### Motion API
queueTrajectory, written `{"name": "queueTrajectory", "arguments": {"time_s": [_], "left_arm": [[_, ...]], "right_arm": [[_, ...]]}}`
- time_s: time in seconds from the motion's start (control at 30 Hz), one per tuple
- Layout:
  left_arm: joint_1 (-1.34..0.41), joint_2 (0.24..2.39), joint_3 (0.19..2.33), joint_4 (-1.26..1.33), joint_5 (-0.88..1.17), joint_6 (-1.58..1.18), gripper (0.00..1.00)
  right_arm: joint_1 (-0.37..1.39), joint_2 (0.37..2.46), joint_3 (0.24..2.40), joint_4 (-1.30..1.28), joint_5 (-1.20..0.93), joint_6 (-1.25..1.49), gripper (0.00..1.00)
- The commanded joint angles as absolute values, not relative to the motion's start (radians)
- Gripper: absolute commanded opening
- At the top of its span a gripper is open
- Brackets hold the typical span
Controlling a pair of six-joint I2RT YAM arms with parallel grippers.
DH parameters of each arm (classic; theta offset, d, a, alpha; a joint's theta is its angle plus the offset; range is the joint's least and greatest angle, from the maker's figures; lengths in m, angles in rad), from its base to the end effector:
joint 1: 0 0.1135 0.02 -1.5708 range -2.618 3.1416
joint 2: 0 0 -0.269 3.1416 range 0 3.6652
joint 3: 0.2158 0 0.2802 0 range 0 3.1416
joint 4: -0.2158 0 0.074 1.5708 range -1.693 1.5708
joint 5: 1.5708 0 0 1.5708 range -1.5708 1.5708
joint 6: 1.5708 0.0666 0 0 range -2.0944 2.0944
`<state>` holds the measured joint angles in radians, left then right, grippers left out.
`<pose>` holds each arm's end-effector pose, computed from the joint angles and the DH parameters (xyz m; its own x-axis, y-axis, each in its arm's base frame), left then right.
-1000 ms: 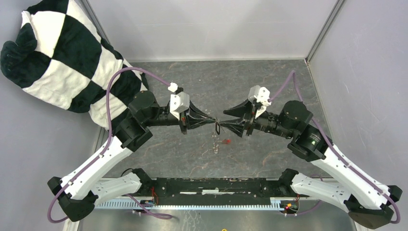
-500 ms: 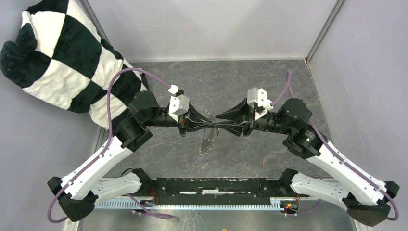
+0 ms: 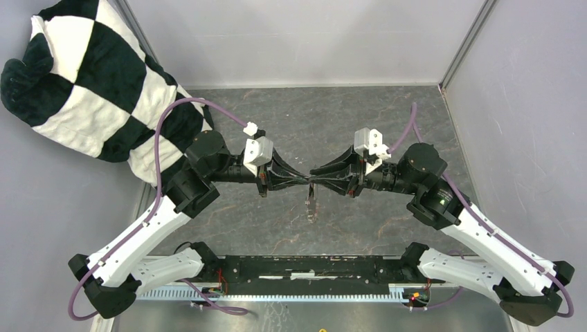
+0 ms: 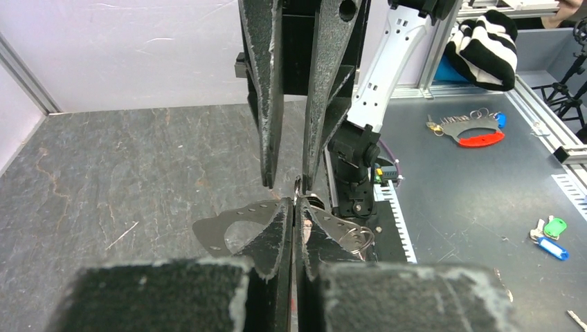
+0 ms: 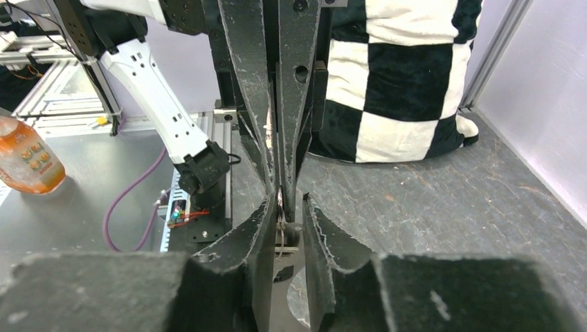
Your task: Put the keys on the keyring
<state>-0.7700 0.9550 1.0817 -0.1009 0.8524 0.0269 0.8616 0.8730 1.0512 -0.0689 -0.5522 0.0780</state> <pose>0.1419 -0.2075 0.4302 0.0454 -0.0193 -0.9988 0.9976 -0.0509 0.0463 0.1271 0.2017 0.4414 -0.0060 0.0949 -0.9955 -0.9882 0.1518 0.0204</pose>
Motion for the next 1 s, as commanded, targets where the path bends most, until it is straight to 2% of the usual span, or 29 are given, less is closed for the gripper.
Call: {"name": "queueTrajectory", "arguments": {"time_s": [0.0, 0.13, 0.2, 0.23, 0.27, 0.37, 0.4, 0.43, 0.5, 0.67, 0.8, 0.97], "left_arm": [[-0.772, 0.939, 1.126, -0.067, 0.886, 0.070, 0.02], [-0.772, 0.938, 1.126, -0.068, 0.891, 0.071, 0.02], [-0.772, 0.937, 1.126, -0.070, 0.894, 0.075, 0.02], [-0.771, 0.938, 1.126, -0.074, 0.896, 0.076, 0.02], [-0.772, 0.938, 1.126, -0.076, 0.900, 0.080, 0.02], [-0.772, 0.939, 1.125, -0.098, 0.910, 0.099, 0.02], [-0.772, 0.942, 1.130, -0.122, 0.912, 0.113, 0.08], [-0.772, 0.948, 1.142, -0.160, 0.919, 0.144, 0.18], [-0.772, 0.961, 1.174, -0.259, 0.913, 0.249, 0.29], [-0.772, 1.034, 1.311, -0.559, 0.883, 0.455, 0.45], [-0.772, 1.105, 1.406, -0.751, 0.869, 0.585, 0.45], [-0.773, 1.155, 1.443, -0.854, 0.777, 0.694, 0.45]], "right_arm": [[0.857, 0.875, 1.046, -0.082, -0.555, 0.082, 0.27], [0.857, 0.880, 1.049, -0.098, -0.541, 0.084, 0.25], [0.858, 0.879, 1.050, -0.098, -0.533, 0.081, 0.15], [0.857, 0.876, 1.048, -0.093, -0.530, 0.080, 0.06], [0.856, 0.876, 1.051, -0.093, -0.523, 0.082, 0.00], [0.853, 0.883, 1.069, -0.117, -0.527, 0.082, 0.00], [0.853, 0.891, 1.082, -0.142, -0.527, 0.076, 0.00], [0.853, 0.898, 1.096, -0.166, -0.524, 0.071, 0.00], [0.851, 0.912, 1.110, -0.212, -0.517, 0.063, 0.00], [0.853, 0.957, 1.158, -0.326, -0.506, 0.034, 0.00], [0.852, 0.998, 1.204, -0.393, -0.508, 0.009, 0.00], [0.853, 1.027, 1.241, -0.435, -0.521, -0.024, 0.00]]}}
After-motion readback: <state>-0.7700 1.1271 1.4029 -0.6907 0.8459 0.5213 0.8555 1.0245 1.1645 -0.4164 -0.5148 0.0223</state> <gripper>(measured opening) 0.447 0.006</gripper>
